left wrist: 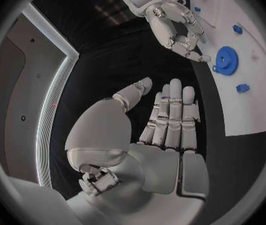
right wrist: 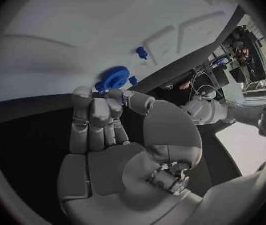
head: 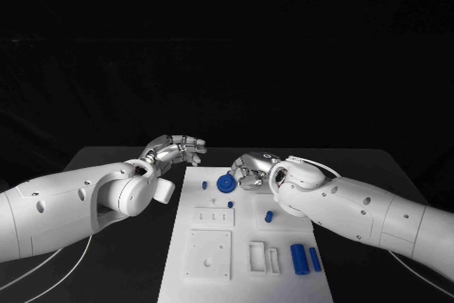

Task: Assemble the parts on the task board

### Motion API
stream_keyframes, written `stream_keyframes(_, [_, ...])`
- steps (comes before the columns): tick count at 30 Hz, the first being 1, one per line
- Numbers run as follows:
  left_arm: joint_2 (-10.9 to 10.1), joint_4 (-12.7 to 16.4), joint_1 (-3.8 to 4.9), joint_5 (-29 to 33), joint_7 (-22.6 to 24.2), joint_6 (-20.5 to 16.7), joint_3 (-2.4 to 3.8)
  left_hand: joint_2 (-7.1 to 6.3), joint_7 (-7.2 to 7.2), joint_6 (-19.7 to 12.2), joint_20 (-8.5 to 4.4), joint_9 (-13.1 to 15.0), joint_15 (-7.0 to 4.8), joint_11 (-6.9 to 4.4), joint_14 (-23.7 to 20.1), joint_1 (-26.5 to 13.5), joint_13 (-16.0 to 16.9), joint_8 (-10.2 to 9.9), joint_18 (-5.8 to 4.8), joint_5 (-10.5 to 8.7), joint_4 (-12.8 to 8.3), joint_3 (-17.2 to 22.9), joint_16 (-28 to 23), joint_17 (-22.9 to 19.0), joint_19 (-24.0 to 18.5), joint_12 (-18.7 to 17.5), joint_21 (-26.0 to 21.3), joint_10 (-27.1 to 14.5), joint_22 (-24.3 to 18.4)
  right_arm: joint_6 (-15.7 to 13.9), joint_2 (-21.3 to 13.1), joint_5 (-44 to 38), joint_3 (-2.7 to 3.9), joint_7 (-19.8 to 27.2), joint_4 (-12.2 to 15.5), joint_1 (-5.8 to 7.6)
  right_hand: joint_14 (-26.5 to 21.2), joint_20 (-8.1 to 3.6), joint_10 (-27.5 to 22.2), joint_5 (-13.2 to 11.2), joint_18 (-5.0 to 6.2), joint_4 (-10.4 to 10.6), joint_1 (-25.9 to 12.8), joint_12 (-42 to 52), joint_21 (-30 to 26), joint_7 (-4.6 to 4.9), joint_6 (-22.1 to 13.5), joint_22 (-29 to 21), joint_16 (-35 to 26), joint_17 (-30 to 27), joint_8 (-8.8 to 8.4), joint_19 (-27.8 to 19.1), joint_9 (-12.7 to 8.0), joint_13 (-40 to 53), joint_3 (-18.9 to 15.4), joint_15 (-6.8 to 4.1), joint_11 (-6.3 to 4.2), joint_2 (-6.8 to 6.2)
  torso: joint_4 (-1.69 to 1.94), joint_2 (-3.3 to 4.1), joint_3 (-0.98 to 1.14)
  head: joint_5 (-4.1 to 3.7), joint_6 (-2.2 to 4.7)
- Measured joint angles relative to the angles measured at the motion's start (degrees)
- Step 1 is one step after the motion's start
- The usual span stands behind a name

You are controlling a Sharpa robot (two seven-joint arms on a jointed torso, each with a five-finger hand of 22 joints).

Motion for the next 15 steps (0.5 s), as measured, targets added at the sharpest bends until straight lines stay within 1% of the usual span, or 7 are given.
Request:
stream_keyframes(2, [0.0, 0.0, 0.00, 0.0, 0.0, 0.0, 0.00, 0.00, 0.00, 0.0, 0.00, 0.0, 0.00, 0.00, 0.0, 0.0, 0.0, 0.0, 0.01, 0.00, 0.0, 0.0, 0.0, 0.0, 0.0, 0.0, 0.0, 0.0, 0.0, 0.5, 0.4, -0.3, 0.00, -0.2, -0.1, -0.05, -0.1, 0.00, -0.2, 0.0, 0.00, 0.1, -0.1, 0.1, 0.0, -0.17, -0.2, 0.0, 0.0, 0.0, -0.08, 0.0, 0.0, 0.0, 0.4, -0.28, -0.21, -0.02, -0.02, 0.00, 0.00, 0.02, -0.04])
stream_keyframes(8, [0.0, 0.1, 0.00, 0.0, 0.0, 0.0, 0.02, 0.00, 0.00, 0.0, 0.01, 0.0, 0.00, 0.00, 0.0, 0.0, 0.0, 0.0, 0.03, 0.00, 0.0, 0.0, 0.0, 0.0, 0.0, 0.0, 0.0, 0.0, 0.0, 1.3, 1.2, -1.3, -0.09, -0.8, -0.9, -0.27, -0.1, 0.00, -0.2, -1.3, 0.01, 0.2, -0.9, 0.2, 0.0, -0.33, -1.3, 0.0, 0.0, 0.0, -0.29, 0.0, 0.0, -0.1, 1.0, -0.28, -0.21, 0.44, -0.06, -0.01, 0.02, -0.02, -0.16])
stream_keyframes(12, [0.0, 0.2, 0.00, 0.0, 0.0, 0.0, 0.02, 0.00, 0.00, 0.0, 0.01, 0.0, 0.00, -0.01, 0.0, 0.0, 0.0, 0.0, 0.04, 0.00, 0.0, 0.0, 0.0, 0.0, 0.0, 0.0, 0.0, 0.0, 0.0, 1.7, 1.5, -1.8, -0.32, -1.1, -1.4, -0.37, -0.1, 0.00, -0.2, -1.3, 0.01, 0.4, -0.9, 0.2, 0.0, -0.24, -1.4, 0.0, 0.0, 0.0, -0.30, 0.0, 0.2, -0.1, 1.2, -0.28, -0.21, 0.44, -0.13, -0.03, 0.08, -0.01, -0.24])
stream_keyframes(15, [0.0, 0.2, 0.00, 0.0, 0.0, 0.0, 0.01, 0.00, 0.00, 0.0, 0.01, 0.0, 0.00, -0.01, 0.0, 0.0, 0.0, 0.0, 0.05, 0.00, 0.0, 0.0, 0.0, 0.0, 0.0, 0.0, 0.0, 0.0, 0.0, 1.8, 1.7, -2.1, -0.38, -1.2, -1.7, -0.38, -0.1, 0.01, -0.2, -1.3, 0.01, 0.4, -0.9, 0.2, 0.0, -0.22, -1.4, 0.0, 0.0, 0.0, -0.30, 0.0, 0.3, -0.1, 1.2, -0.28, -0.21, 0.44, -0.17, -0.03, 0.09, 0.04, -0.26])
